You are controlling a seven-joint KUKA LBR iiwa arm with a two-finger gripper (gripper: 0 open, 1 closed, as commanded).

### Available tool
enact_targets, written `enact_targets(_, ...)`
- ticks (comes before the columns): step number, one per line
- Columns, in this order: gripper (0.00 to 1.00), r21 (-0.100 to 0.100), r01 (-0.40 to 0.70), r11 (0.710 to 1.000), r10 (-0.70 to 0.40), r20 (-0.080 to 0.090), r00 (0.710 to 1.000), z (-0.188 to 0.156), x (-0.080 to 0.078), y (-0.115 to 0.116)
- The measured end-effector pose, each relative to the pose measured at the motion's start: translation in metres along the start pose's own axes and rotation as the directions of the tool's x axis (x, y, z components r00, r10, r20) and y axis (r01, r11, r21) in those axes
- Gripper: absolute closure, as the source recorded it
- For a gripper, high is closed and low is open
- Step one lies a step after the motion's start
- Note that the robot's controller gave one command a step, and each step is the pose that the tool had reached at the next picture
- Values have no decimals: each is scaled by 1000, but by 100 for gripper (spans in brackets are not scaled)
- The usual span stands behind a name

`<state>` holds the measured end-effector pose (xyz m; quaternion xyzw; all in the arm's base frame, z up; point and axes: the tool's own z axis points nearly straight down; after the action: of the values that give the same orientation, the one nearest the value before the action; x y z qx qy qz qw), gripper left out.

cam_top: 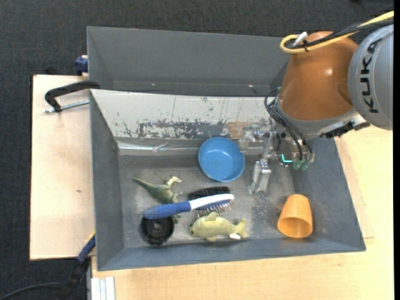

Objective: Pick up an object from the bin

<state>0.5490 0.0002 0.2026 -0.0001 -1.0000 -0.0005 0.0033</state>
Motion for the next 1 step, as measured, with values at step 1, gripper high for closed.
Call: enact_targets(1,0,0,-65,998,65,2,998,115,-5,35)
